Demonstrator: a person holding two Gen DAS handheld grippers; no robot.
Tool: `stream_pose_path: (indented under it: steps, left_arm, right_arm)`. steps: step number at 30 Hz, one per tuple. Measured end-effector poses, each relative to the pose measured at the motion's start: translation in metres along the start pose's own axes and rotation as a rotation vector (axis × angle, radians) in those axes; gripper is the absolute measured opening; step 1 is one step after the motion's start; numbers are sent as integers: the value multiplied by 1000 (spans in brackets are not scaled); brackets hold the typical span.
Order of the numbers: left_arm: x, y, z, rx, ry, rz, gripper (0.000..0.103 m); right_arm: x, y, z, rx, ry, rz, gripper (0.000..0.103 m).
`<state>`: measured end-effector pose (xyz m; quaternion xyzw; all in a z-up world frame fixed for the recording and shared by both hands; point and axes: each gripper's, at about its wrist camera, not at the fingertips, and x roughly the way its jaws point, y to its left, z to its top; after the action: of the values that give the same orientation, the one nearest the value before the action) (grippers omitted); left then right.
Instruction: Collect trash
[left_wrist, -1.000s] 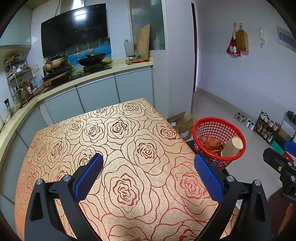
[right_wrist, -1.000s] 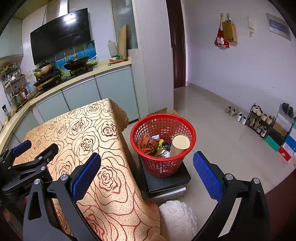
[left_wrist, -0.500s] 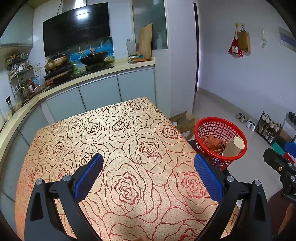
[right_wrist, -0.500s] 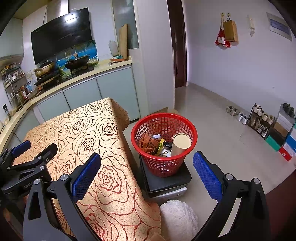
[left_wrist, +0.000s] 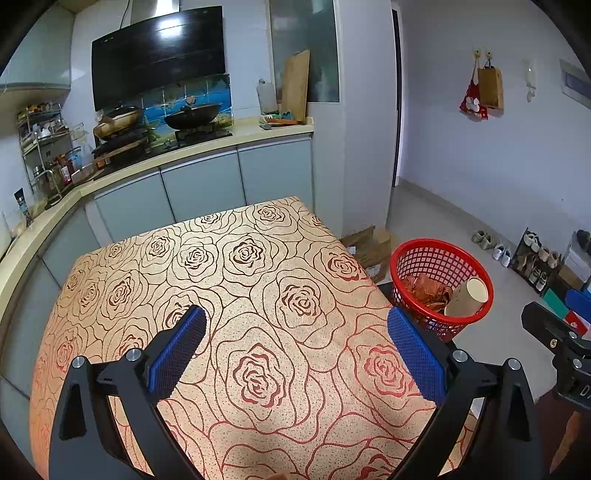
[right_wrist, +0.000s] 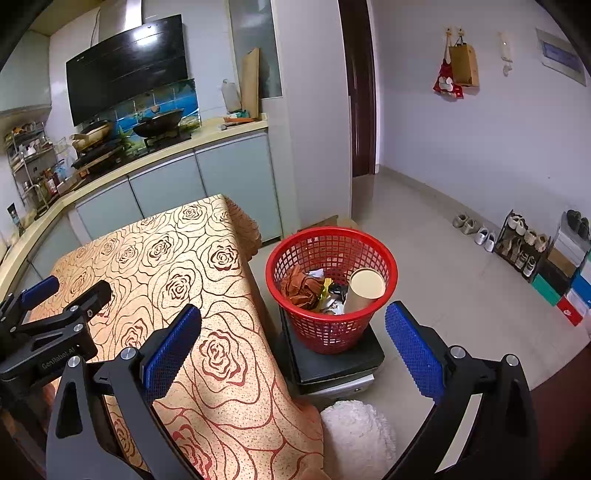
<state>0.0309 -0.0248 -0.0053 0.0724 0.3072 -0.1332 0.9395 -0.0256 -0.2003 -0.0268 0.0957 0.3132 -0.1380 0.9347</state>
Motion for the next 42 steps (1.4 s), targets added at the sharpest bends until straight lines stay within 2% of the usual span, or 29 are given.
stream_pose_path:
  steps: [42]
  left_arm:
    - [-6,2,0,0,-19,9,95]
  right_arm:
    - [-2,4,2,-8,1,4,97]
